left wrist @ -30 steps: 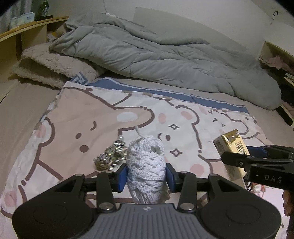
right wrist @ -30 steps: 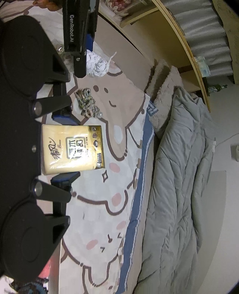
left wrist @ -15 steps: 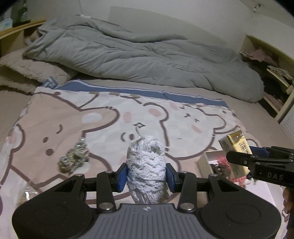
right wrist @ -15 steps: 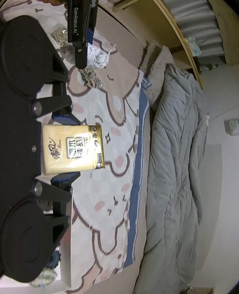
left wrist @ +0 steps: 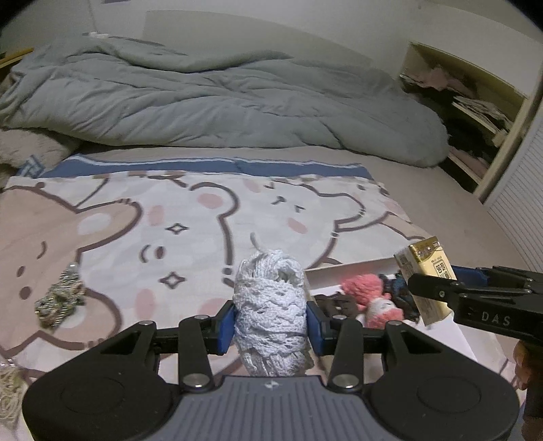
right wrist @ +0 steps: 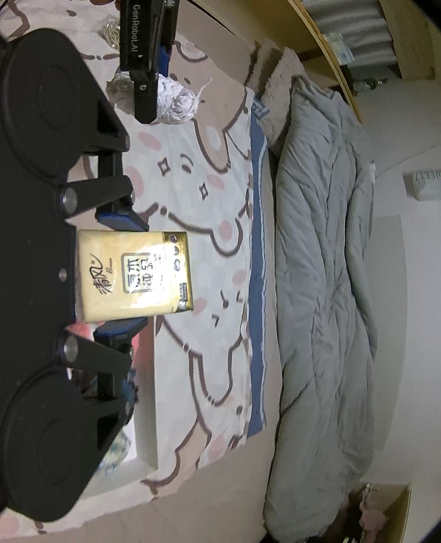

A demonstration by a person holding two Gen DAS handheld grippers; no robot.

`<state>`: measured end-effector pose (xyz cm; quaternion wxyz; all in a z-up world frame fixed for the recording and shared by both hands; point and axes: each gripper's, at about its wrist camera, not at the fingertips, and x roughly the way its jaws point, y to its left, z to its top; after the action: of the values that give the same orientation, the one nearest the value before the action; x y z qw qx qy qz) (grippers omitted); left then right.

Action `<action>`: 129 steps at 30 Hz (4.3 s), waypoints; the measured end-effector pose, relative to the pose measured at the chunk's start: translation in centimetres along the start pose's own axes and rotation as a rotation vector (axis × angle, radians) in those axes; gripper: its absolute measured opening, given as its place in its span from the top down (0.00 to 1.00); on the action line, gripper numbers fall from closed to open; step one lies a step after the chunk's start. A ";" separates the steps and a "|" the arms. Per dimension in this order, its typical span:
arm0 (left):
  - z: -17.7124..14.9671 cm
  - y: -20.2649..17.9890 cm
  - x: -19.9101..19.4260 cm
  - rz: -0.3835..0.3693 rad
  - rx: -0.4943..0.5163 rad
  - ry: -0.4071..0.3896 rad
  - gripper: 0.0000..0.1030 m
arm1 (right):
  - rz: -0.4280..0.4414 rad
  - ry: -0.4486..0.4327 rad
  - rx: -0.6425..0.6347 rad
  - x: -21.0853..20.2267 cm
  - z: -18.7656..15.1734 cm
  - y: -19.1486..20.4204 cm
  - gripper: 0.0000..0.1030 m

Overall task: Organize objects
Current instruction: 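Carry the white scrunchie and tissue pack in both grippers to the white box, then lower the scrunchie and tissue pack into the box and open both grippers, then move both grippers away from the box toward the rope bracelet and bag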

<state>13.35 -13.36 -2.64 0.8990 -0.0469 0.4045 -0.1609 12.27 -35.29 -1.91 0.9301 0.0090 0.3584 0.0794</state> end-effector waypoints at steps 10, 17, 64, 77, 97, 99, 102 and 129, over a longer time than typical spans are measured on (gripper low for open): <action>-0.4 -5.4 2.2 -0.040 0.045 0.022 0.57 | -0.052 0.002 0.041 -1.4 -1.6 -4.5 0.49; -1.1 -9.2 4.2 -0.085 0.079 0.052 0.57 | -0.092 0.013 0.059 -2.0 -2.8 -7.6 0.49; -8.4 -18.4 14.6 -0.306 -0.199 0.336 0.46 | -0.192 0.316 0.004 0.9 -10.6 -17.7 0.48; -7.5 -17.9 13.5 -0.291 -0.189 0.319 0.29 | -0.223 0.302 0.050 -0.1 -10.4 -17.8 0.35; -4.5 -15.8 7.6 -0.090 0.030 0.140 0.02 | -0.233 0.145 0.200 -5.8 -8.9 -17.0 0.31; -4.4 -15.5 7.2 -0.070 0.045 0.126 0.00 | -0.230 0.130 0.216 -6.3 -8.9 -16.8 0.30; -4.2 -14.9 6.7 -0.054 0.055 0.115 0.00 | -0.226 0.108 0.224 -7.1 -8.5 -16.5 0.27; -2.8 -8.8 2.7 0.042 0.067 0.053 0.00 | -0.234 0.061 0.180 -6.6 -6.1 -11.0 0.00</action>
<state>10.73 -22.41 -4.58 0.8922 -0.0039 0.4235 -0.1567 4.88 -47.43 -2.85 0.9172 0.0480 0.3907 -0.0618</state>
